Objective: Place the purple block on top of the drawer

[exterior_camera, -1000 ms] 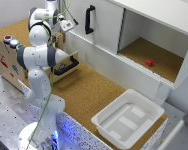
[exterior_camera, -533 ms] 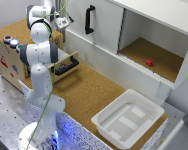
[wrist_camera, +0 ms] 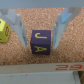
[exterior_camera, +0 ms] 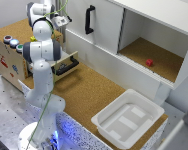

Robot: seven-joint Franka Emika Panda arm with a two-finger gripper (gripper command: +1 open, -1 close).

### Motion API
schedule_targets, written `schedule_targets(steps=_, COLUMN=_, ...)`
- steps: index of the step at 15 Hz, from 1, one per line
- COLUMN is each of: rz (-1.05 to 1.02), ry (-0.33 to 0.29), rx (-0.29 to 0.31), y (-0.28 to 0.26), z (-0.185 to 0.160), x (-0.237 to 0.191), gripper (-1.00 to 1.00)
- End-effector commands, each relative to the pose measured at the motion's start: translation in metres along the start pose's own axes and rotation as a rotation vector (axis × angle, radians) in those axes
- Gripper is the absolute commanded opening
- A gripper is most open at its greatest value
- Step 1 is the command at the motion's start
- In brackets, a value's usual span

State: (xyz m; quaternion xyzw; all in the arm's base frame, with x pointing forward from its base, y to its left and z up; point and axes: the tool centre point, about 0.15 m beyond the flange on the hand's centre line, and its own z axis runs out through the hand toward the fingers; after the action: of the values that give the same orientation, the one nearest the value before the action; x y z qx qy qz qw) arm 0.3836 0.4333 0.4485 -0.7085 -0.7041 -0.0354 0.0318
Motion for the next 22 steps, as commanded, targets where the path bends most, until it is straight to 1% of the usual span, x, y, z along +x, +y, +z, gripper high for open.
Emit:
schedule_targets(steps=1, rz=0.033, ry=-0.115, rx=0.034, y=0.003, z=-0.020, x=0.011, gripper=1.00)
schedule_targets(steps=2, rz=0.049, ry=-0.107, rx=0.033, y=0.001, z=-0.023, x=0.006, gripper=1.00)
schedule_targets(steps=3, rz=0.072, ry=-0.115, rx=0.031, y=-0.003, z=-0.025, x=0.000, gripper=1.00)
schedule_targets(steps=5, rz=0.126, ry=-0.101, rx=0.049, y=-0.009, z=-0.026, x=-0.015, gripper=1.00)
schedule_targets(steps=6, rz=0.143, ry=-0.098, rx=0.047, y=-0.013, z=-0.026, x=-0.021, gripper=1.00)
schedule_targets(steps=10, rz=0.262, ry=-0.048, rx=0.060, y=-0.026, z=-0.031, x=-0.054, gripper=1.00)
schedule_targets(steps=12, rz=0.331, ry=-0.033, rx=0.059, y=-0.029, z=-0.033, x=-0.070, gripper=1.00)
schedule_targets(steps=15, rz=0.425, ry=-0.035, rx=0.044, y=-0.033, z=-0.038, x=-0.097, gripper=1.00)
schedule_targets(steps=22, rz=0.648, ry=-0.102, rx=0.011, y=-0.046, z=-0.045, x=-0.190, gripper=1.00)
